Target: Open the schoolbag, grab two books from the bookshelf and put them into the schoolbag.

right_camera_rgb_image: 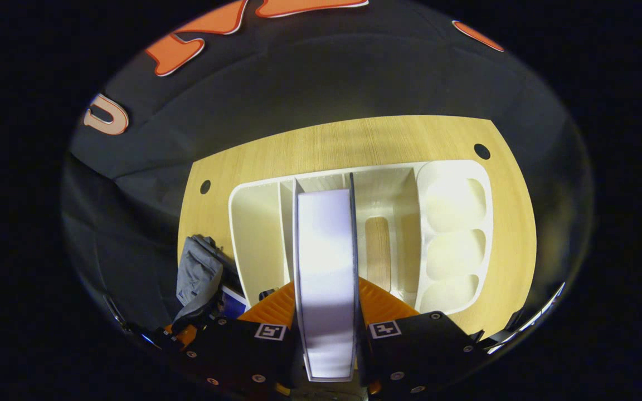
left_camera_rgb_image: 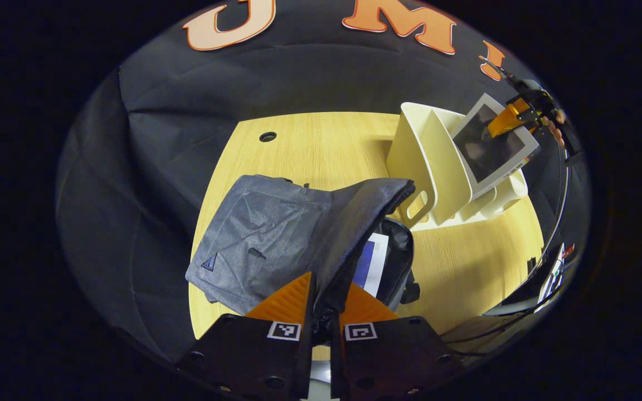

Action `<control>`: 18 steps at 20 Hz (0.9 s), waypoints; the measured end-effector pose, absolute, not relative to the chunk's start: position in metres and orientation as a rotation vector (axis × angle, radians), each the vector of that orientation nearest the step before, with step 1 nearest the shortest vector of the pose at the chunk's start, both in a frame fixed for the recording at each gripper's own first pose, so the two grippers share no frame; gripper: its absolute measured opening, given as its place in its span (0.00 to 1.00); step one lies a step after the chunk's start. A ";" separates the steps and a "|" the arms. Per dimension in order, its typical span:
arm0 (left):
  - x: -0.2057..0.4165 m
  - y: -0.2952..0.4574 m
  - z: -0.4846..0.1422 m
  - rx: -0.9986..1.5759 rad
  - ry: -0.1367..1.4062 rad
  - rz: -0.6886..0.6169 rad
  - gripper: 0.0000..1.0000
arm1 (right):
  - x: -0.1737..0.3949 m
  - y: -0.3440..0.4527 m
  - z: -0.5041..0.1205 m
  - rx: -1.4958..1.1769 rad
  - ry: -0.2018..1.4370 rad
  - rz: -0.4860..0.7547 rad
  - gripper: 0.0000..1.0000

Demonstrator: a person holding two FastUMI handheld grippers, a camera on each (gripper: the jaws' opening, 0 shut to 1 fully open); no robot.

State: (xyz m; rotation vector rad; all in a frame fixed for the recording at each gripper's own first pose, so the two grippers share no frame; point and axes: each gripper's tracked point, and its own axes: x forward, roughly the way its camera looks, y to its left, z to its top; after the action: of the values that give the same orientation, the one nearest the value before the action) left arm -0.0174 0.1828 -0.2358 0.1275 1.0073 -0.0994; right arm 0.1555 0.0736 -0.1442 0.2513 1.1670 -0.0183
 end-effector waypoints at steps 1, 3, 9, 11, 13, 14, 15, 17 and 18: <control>-0.017 0.183 -0.234 0.132 1.005 -0.116 0.14 | 0.149 0.075 -0.137 0.260 1.153 -0.022 0.40; -0.017 0.182 -0.232 0.140 1.000 -0.148 0.14 | 0.136 0.077 -0.123 0.275 1.120 -0.028 0.40; -0.014 0.181 -0.231 0.175 0.992 -0.257 0.14 | 0.084 0.086 -0.098 0.385 1.061 -0.059 0.39; -0.014 0.181 -0.231 0.183 0.998 -0.293 0.14 | 0.067 0.084 -0.098 0.394 1.047 -0.089 0.39; -0.014 0.181 -0.231 0.195 1.001 -0.326 0.14 | 0.051 0.088 -0.100 0.420 1.035 -0.113 0.39; -0.013 0.182 -0.233 0.201 1.004 -0.342 0.14 | 0.042 0.093 -0.102 0.442 1.038 -0.113 0.38; -0.014 0.183 -0.233 0.207 1.003 -0.358 0.14 | 0.033 0.099 -0.104 0.470 1.038 -0.114 0.39; -0.014 0.183 -0.234 0.226 1.004 -0.397 0.14 | 0.019 0.110 -0.109 0.525 1.034 -0.121 0.39; -0.014 0.185 -0.236 0.245 1.004 -0.413 0.14 | 0.014 0.115 -0.113 0.546 1.025 -0.136 0.39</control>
State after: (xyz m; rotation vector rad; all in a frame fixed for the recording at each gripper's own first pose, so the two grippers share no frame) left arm -0.0142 0.1852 -0.2363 0.2453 1.0035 -0.4125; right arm 0.0138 0.1146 -0.1128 0.5460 1.0248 -0.1362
